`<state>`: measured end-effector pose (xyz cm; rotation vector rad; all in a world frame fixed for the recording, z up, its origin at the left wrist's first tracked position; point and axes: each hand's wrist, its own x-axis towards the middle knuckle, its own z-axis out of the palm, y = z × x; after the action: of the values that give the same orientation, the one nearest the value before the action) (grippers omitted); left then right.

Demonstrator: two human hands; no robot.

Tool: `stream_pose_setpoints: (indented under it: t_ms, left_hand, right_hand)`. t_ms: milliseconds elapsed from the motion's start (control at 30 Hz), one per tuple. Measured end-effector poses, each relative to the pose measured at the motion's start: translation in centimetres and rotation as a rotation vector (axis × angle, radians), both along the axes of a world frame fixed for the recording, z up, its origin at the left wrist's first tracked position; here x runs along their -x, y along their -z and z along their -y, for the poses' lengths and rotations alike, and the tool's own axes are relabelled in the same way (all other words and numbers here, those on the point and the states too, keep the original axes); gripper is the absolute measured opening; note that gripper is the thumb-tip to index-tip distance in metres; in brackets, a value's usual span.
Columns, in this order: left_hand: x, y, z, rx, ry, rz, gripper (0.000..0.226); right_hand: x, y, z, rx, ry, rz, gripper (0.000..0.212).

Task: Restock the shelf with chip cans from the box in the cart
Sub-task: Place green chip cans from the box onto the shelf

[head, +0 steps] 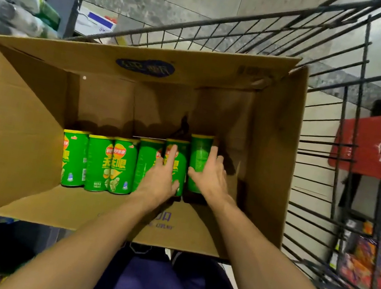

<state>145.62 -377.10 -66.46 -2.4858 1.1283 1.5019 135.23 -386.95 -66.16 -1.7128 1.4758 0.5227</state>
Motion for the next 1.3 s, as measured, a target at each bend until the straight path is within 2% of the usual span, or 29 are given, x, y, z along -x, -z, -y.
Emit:
stream_pose_setpoints:
  t_ms: [167,300,533,700,967,1100,1300]
  left_hand:
    - [1.4,1.7,1.6,-0.033,-0.174,-0.058,0.108]
    - [1.9,2.8,1.4,-0.018,-0.343,-0.093,0.126]
    - [2.6,2.7,1.4,0.040,-0.384,-0.054,0.129]
    - [0.8,-0.6,1.5,0.253,-0.470,-0.247,0.135]
    - [-3.5,-8.2,-2.0,0.426,-0.649,-0.381,0.137]
    - [-4.9,-12.7,-4.7,0.561,-0.710,-0.306,0.135]
    - [-5.1,-18.7,-11.7,0.792,-0.828,-0.034,0.127]
  right_hand:
    - [2.3,-0.6,0.8,0.013,-0.016,-0.042,0.096]
    - [4.3,-1.1,0.6,0.018,-0.020,-0.067,0.107]
    - [4.7,-2.2,0.7,0.037,-0.101,0.004,0.112]
    - [3.5,-4.6,1.6,0.057,-0.181,0.103,0.120]
    - [0.5,-10.2,2.0,0.098,-0.364,0.350,0.123]
    - [-1.7,-13.6,0.9,0.178,-0.455,0.488,0.119]
    - [-4.9,-18.6,-4.6,0.258,-0.602,0.687,0.122]
